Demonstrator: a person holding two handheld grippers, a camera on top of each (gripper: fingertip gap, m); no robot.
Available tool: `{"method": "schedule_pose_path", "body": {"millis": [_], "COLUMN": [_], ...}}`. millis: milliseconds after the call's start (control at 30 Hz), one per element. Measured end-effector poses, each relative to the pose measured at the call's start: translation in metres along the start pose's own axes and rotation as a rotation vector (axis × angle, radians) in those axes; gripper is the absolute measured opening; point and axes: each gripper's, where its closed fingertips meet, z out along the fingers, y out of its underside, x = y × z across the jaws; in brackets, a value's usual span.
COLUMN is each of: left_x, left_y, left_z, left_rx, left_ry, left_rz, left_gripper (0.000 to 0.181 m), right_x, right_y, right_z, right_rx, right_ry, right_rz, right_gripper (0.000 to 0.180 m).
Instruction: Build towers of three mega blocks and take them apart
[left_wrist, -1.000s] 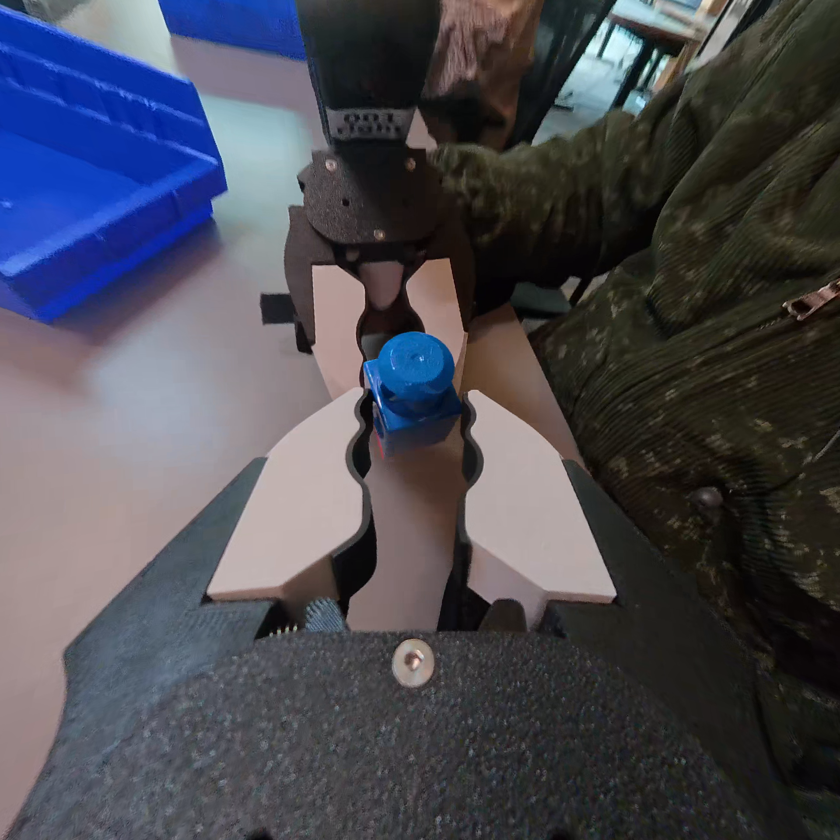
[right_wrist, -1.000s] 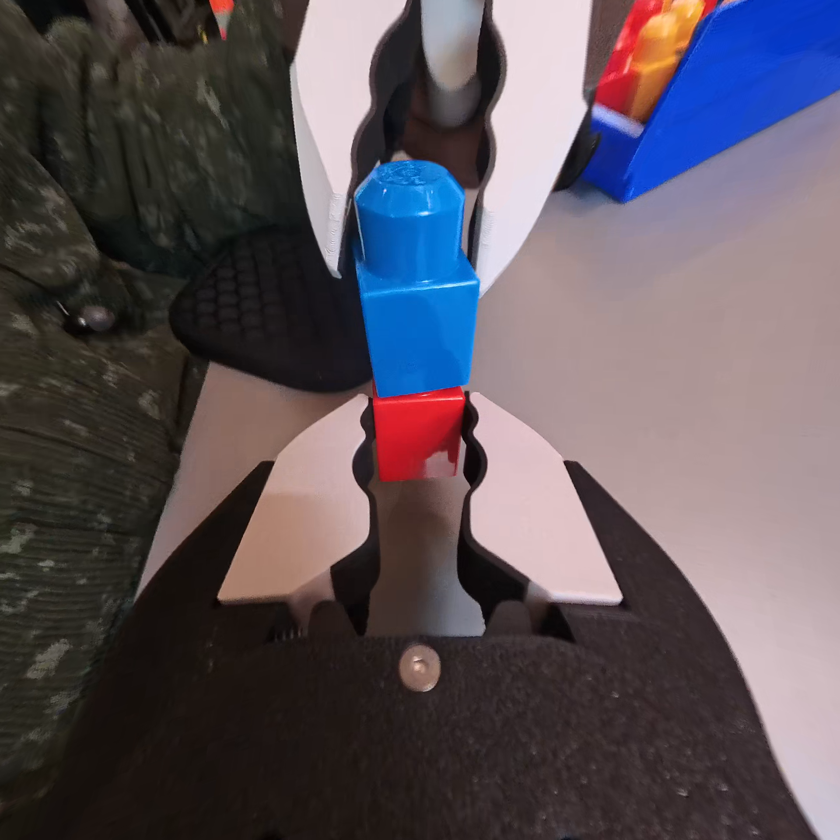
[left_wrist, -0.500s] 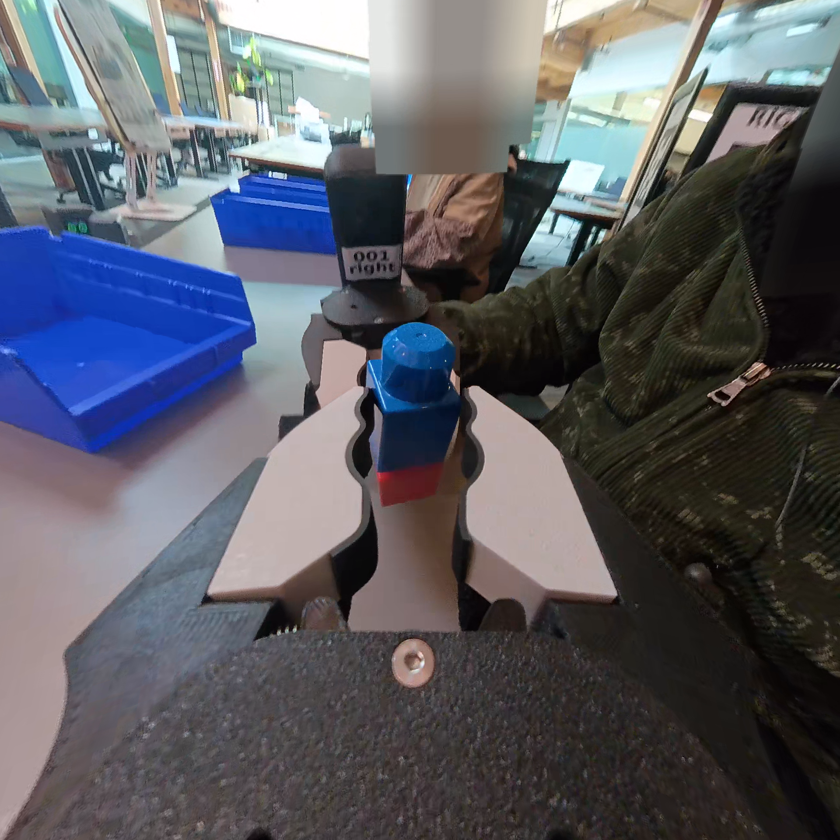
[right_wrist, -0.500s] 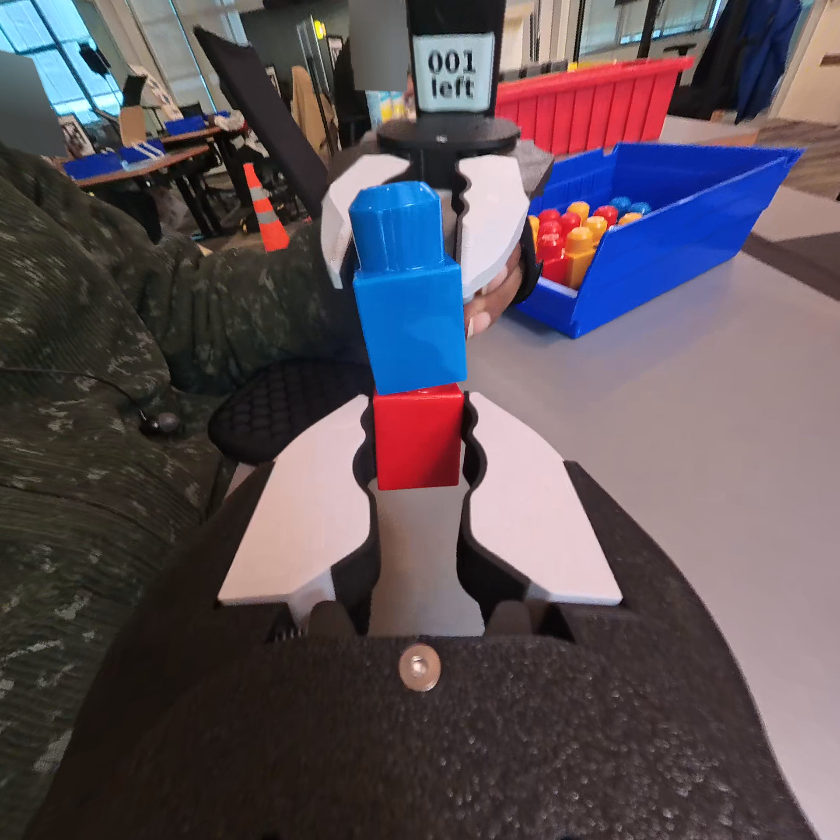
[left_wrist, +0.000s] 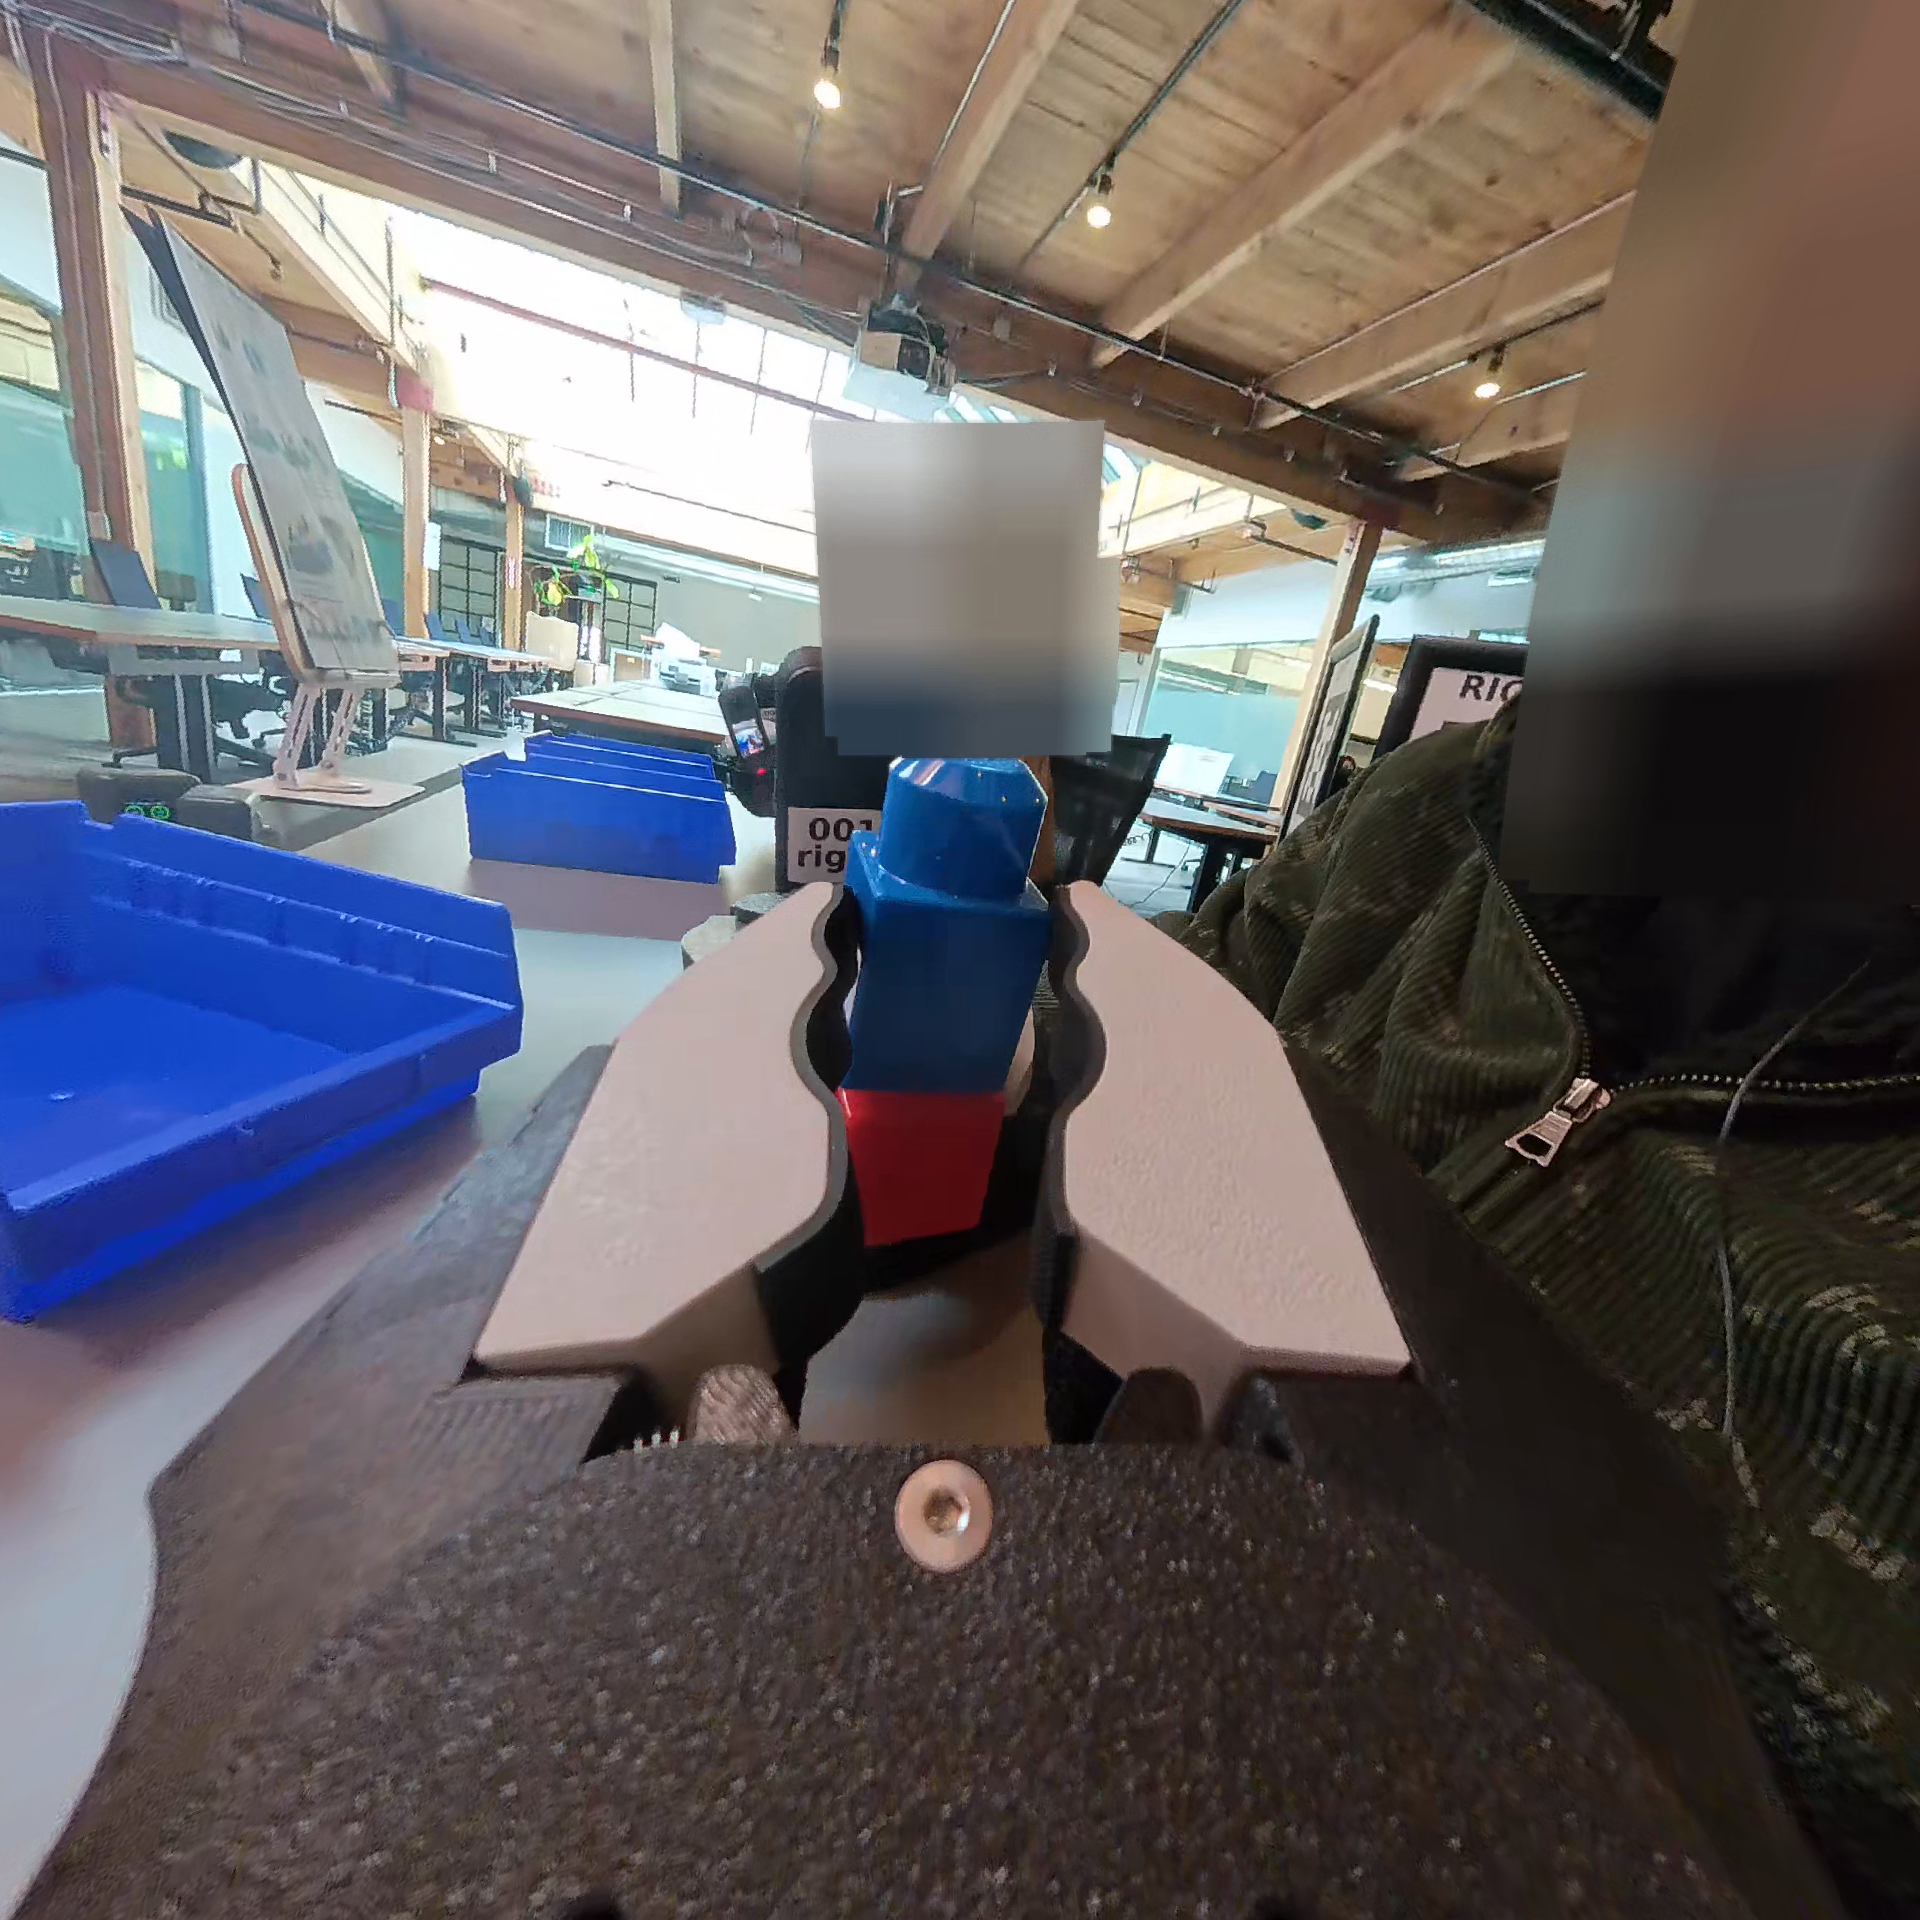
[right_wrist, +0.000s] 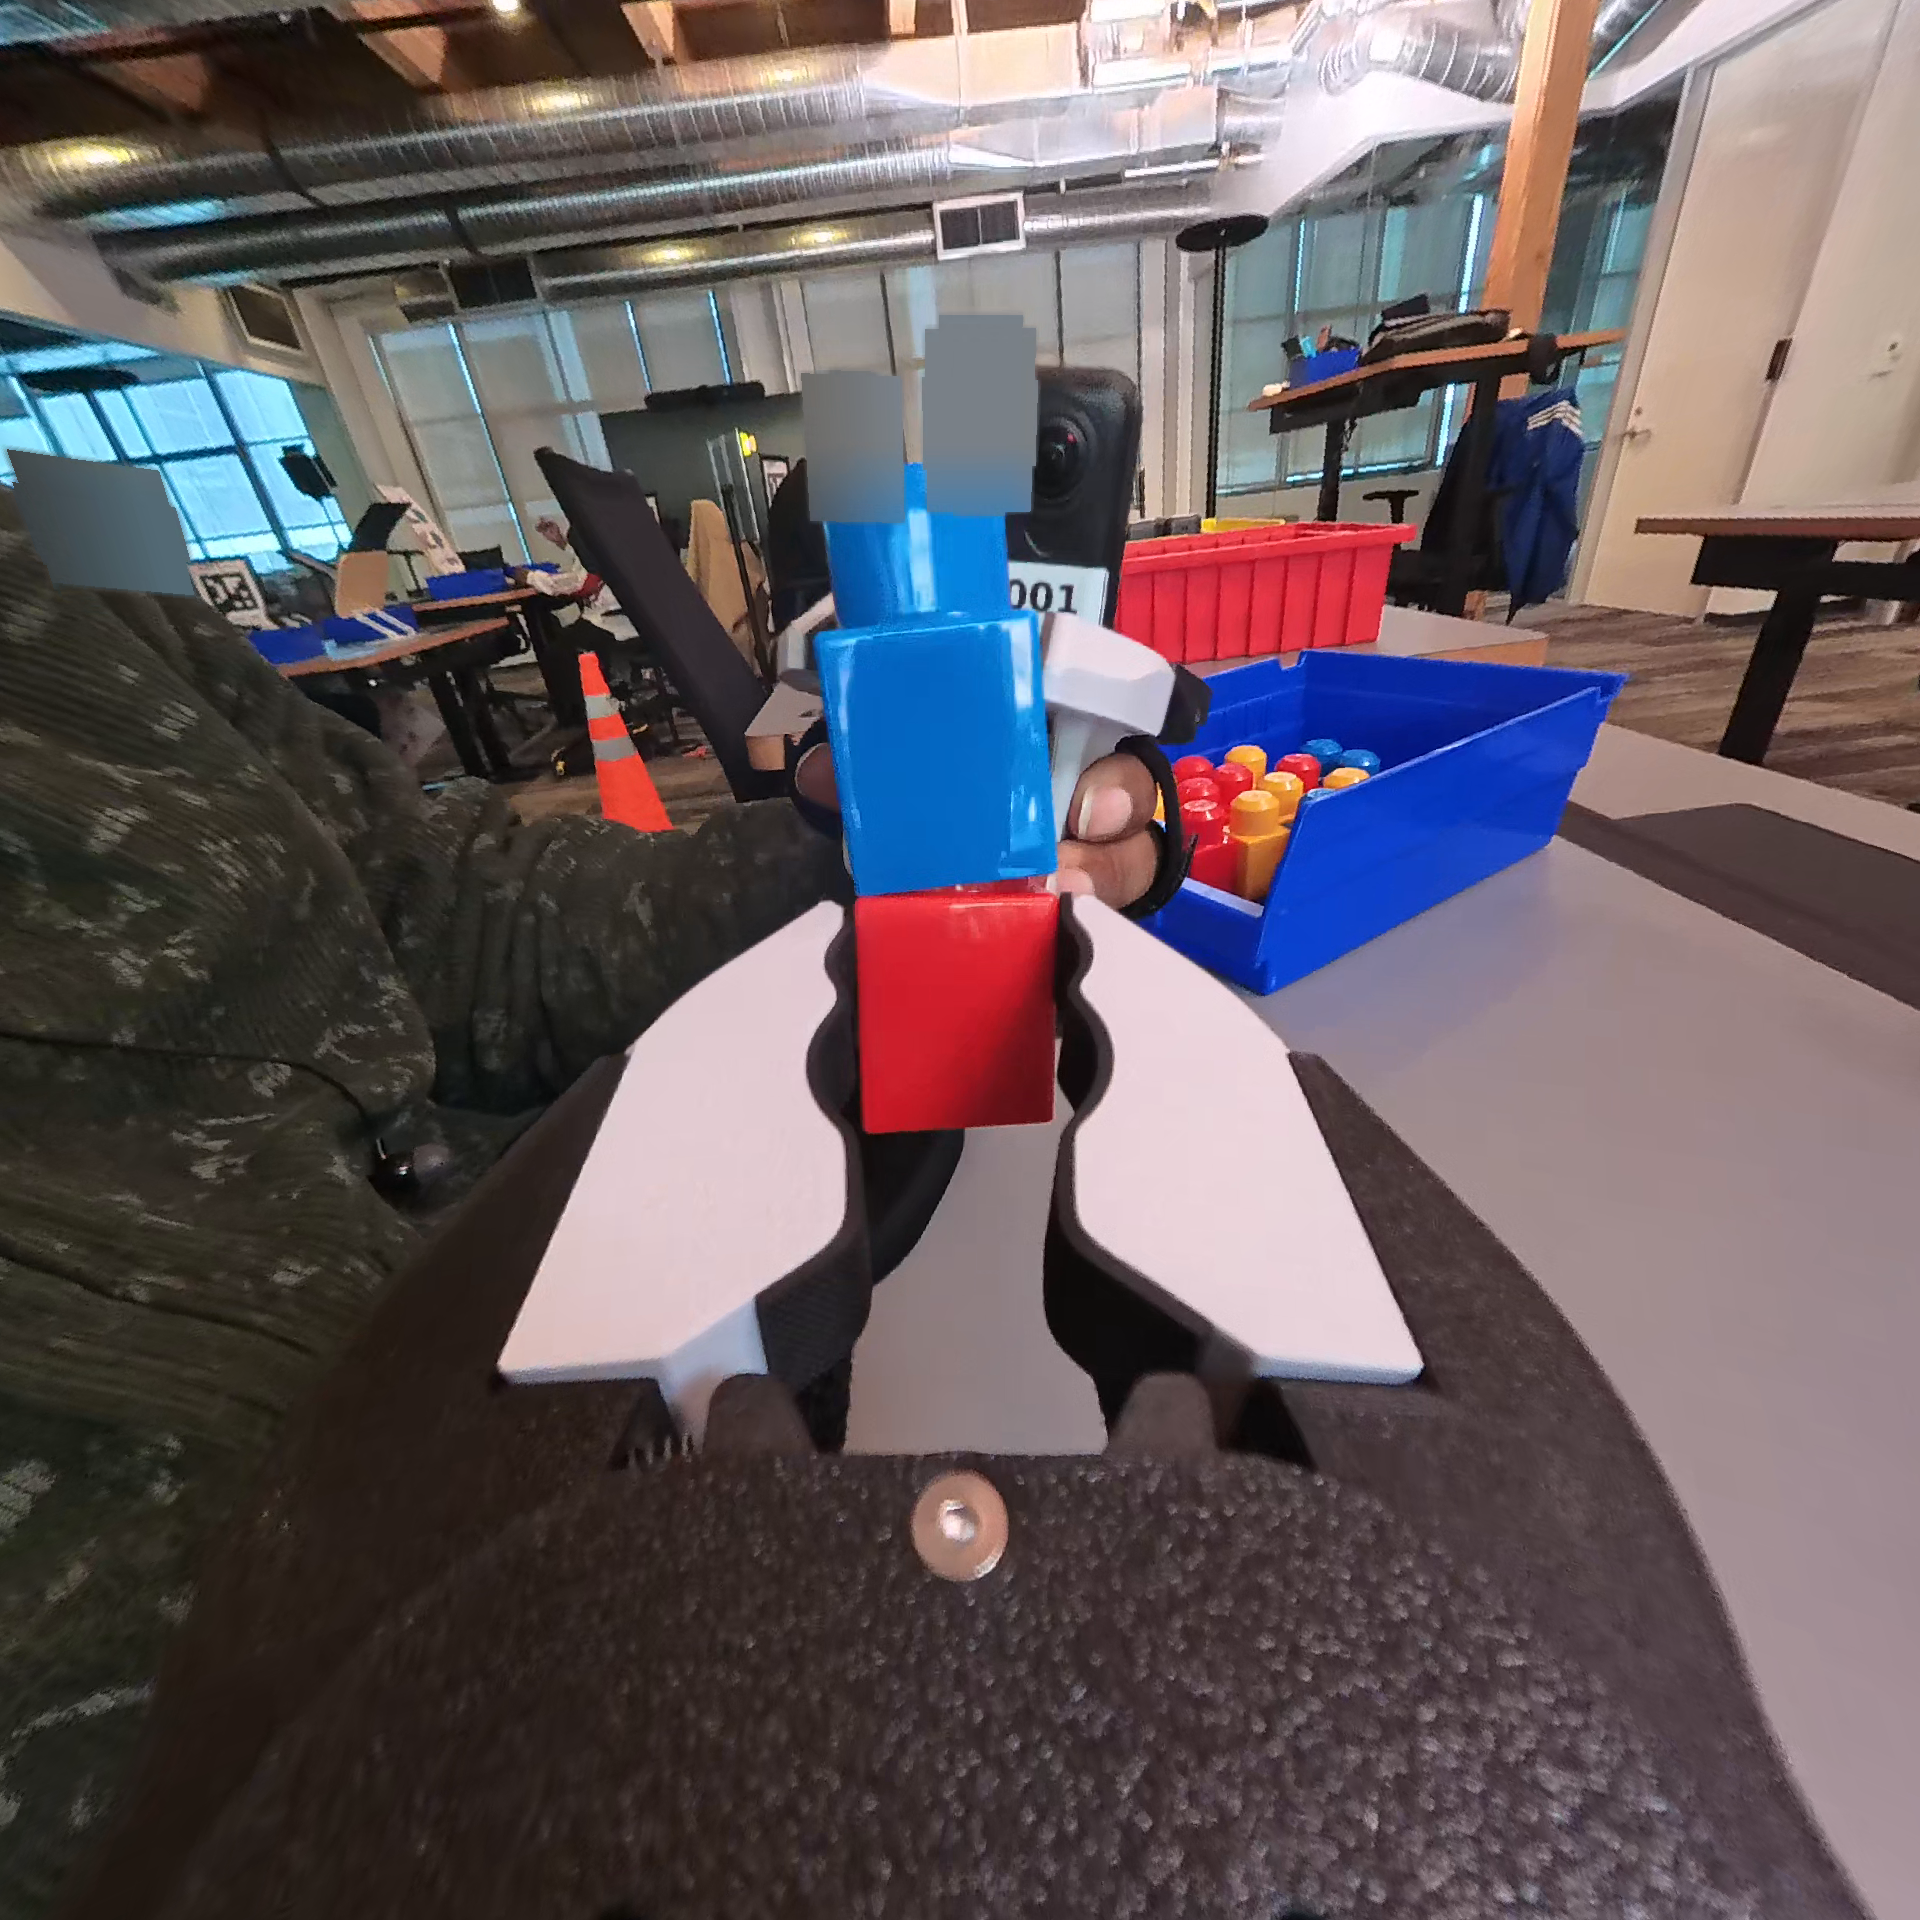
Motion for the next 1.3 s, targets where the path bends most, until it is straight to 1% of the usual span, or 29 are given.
{"method": "schedule_pose_path", "body": {"millis": [100,233,333,533,633,700,733,833,967,1033,1100,1167,1200,1300], "left_x": [-0.002,-0.007,-0.016,-0.020,-0.021,-0.022,-0.023,-0.025,-0.026,-0.026,-0.026,-0.027,-0.028,-0.028], "left_y": [-0.002,-0.001,0.013,0.024,0.018,0.017,0.018,0.019,0.015,0.013,0.011,0.012,0.013,0.011], "left_z": [-0.002,-0.003,-0.002,0.006,0.003,0.001,0.001,0.001,0.001,0.000,-0.002,-0.003,-0.003,-0.001], "left_rx": [0.023,0.031,-0.076,-0.143,-0.110,-0.103,-0.103,-0.113,-0.075,-0.055,-0.052,-0.055,-0.059,-0.037], "left_ry": [-0.012,-0.049,-0.141,-0.182,-0.192,-0.201,-0.206,-0.219,-0.214,-0.213,-0.204,-0.210,-0.213,-0.211], "left_rz": [-0.007,0.003,0.104,0.139,0.138,0.144,0.150,0.150,0.109,0.092,0.076,0.077,0.077,0.058], "left_gripper": [0.036,0.035,0.035,0.045,0.046,0.037,0.036,0.036,0.036,0.036,0.035,0.036,0.036,0.036], "right_x": [0.001,0.006,0.010,0.013,0.014,0.014,0.014,0.015,0.015,0.018,0.019,0.018,0.017,0.019], "right_y": [-0.005,-0.004,-0.007,0.002,0.007,0.009,0.011,0.013,0.009,0.012,0.018,0.024,0.027,0.027], "right_z": [-0.003,-0.005,-0.007,-0.006,-0.005,-0.004,-0.004,-0.003,-0.003,-0.003,-0.002,-0.002,-0.001,-0.001], "right_rx": [0.027,0.015,0.026,-0.036,-0.067,-0.080,-0.091,-0.097,-0.072,-0.092,-0.130,-0.165,-0.182,-0.195], "right_ry": [-0.002,0.031,0.031,0.052,0.057,0.060,0.062,0.067,0.066,0.078,0.079,0.071,0.063,0.099], "right_rz": [0.018,-0.005,0.025,0.008,0.002,-0.002,-0.006,-0.006,0.009,0.002,0.001,-0.005,-0.007,-0.038], "right_gripper": [0.036,0.036,0.036,0.036,0.036,0.036,0.036,0.036,0.037,0.045,0.048,0.045,0.039,0.037]}}
